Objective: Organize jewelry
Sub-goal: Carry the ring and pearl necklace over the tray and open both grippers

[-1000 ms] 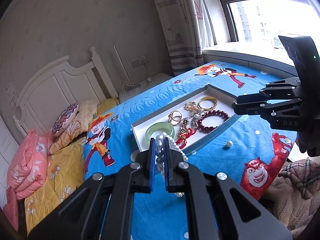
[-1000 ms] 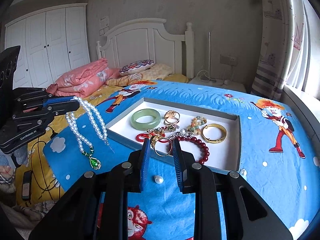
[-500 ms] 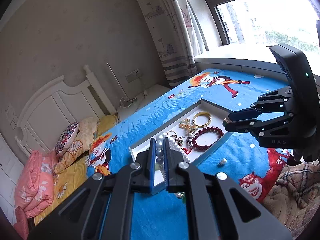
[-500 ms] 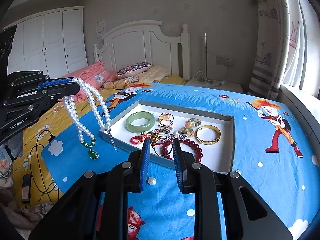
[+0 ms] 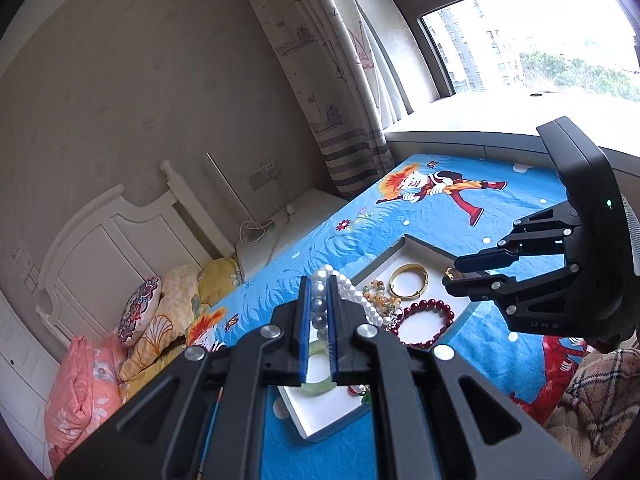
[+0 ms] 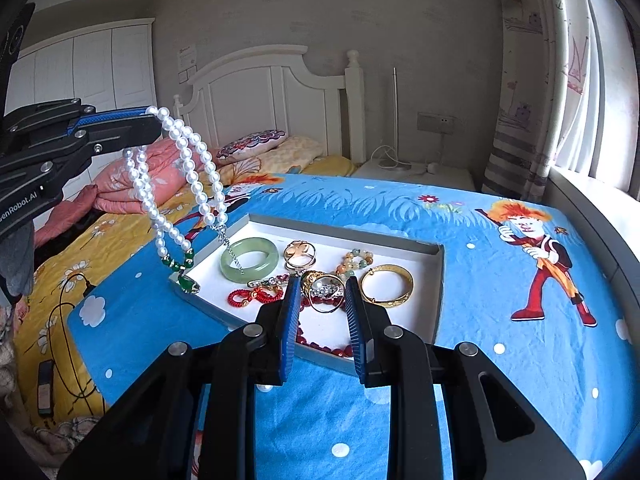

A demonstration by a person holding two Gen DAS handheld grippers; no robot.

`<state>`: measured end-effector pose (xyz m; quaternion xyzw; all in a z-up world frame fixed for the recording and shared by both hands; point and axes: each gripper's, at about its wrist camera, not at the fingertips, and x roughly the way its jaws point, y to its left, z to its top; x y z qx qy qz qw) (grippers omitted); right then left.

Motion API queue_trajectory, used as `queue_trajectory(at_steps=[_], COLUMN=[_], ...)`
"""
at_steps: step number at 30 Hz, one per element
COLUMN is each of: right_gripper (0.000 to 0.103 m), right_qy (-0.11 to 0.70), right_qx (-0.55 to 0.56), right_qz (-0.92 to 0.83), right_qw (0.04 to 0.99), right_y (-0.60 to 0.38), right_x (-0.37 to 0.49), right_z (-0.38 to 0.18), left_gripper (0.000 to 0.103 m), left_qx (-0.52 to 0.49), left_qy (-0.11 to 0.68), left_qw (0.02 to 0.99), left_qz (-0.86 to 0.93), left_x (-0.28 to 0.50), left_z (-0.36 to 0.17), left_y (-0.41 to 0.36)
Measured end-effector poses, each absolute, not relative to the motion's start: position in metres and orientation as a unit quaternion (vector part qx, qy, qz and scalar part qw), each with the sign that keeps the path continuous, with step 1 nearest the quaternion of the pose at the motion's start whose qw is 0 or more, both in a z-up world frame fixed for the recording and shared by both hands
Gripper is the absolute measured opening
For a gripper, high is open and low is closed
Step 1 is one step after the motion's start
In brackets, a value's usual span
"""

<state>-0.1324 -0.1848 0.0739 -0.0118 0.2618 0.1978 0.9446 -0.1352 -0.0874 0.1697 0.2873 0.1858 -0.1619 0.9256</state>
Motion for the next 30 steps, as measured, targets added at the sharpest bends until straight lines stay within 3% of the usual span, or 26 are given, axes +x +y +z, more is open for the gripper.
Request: queue_trajectory(at_steps=[30], right_gripper=[0.024], right_qy=[0.358], right_qx=[-0.037], right_qz=[0.152], right_qw=[0.920], right_y=[-0.196], right_x=[-0.019], right_z=[0.034], left_gripper=[0.007], left_qx=[0.289], left_qy=[0.267], left_qw=[0.908], left_qz=[-0.145], left_x=[-0.033], left_z=[0.117], left_y=[-0.130])
